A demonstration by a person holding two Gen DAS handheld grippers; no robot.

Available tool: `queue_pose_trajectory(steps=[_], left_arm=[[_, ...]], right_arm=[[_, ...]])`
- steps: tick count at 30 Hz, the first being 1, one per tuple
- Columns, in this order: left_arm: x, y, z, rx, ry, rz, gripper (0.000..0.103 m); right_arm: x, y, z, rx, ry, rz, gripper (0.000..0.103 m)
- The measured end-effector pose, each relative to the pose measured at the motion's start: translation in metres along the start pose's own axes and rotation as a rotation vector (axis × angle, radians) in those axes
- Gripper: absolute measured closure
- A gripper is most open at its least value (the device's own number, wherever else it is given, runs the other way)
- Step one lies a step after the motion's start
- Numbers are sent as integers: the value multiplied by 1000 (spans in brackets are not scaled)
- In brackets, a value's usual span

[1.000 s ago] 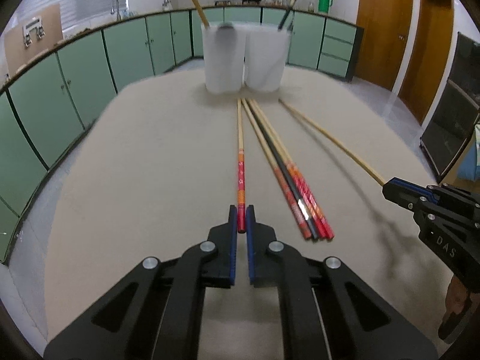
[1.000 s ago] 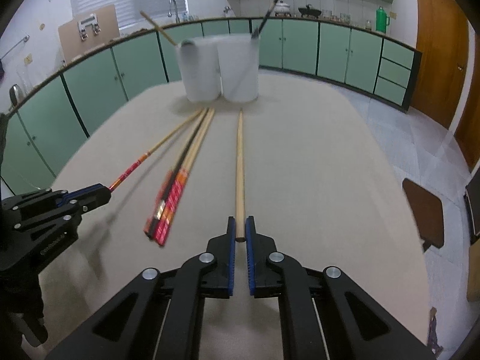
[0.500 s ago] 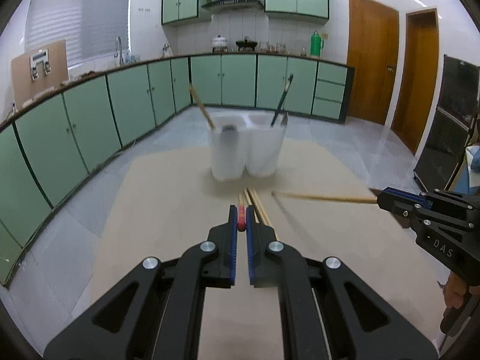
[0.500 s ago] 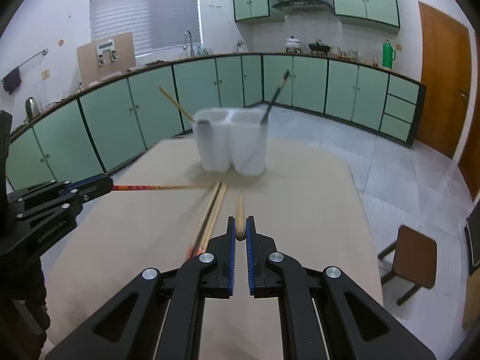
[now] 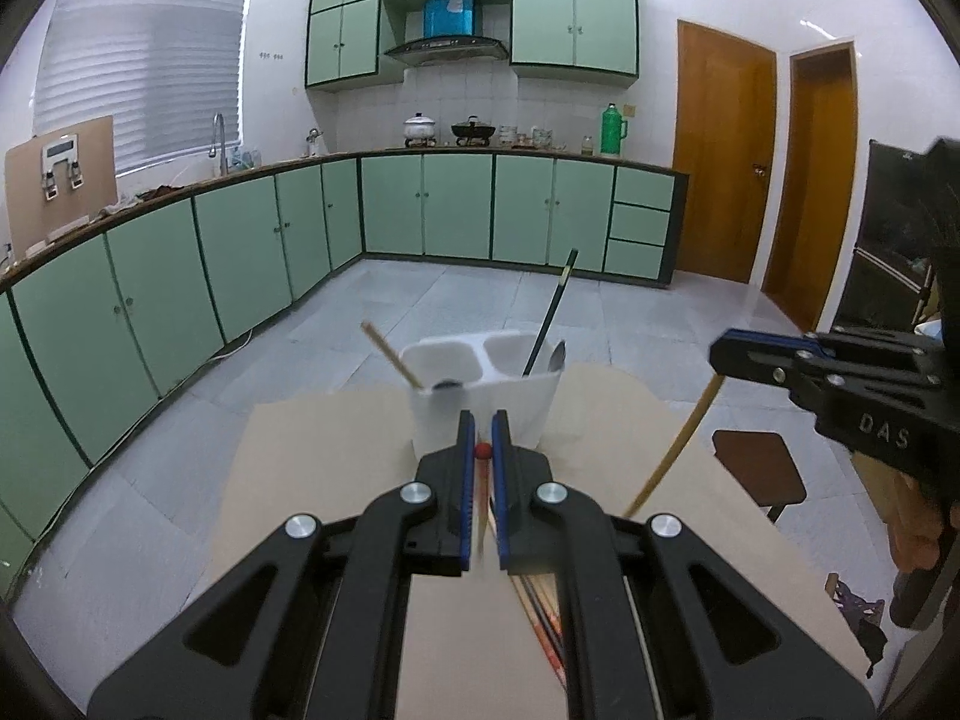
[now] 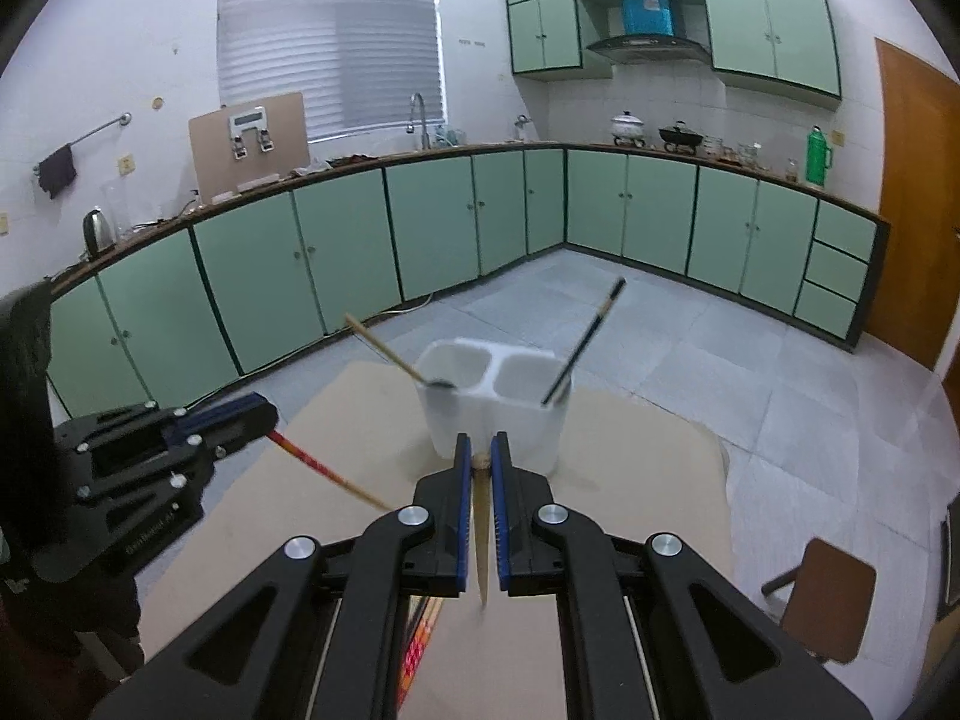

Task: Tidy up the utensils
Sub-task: 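Drop the red chopstick into the white holder while the right drops the wooden chopstick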

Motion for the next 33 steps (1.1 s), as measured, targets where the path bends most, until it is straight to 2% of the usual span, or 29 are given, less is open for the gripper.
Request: queue_pose_trajectory(steps=[4,11,16,20,26,33], left_arm=[[-4,1,-16,6,28,30,99],[-16,4,-65,17,139,57,99],[-12,10,-113,35,242,47,99],[9,14,-144,47,291,27,99],[50,16,-161,40,312,-7,99],[117,9,-135,11,222,-32,99]], right_arm=[[-1,3,-21,-9,19,-18,97],[-12,9,-71,5,91,-59,97],[-10,9,-110,-30,169,-22,97],[5,13,-135,-20,201,-2,97],[48,28,-149,-5,191,38,97],[108,45,-122,24,101,63,97]])
Point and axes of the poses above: each gripper's, at about its wrist camera, not at the fingertips, and x roughly the way its jaws point, y to its right, z to its underside, the point moved 2 cm from there along x, roughly the way its jaws point, and after that the axes turned 7 degrees about y, right-handed, at the moved point
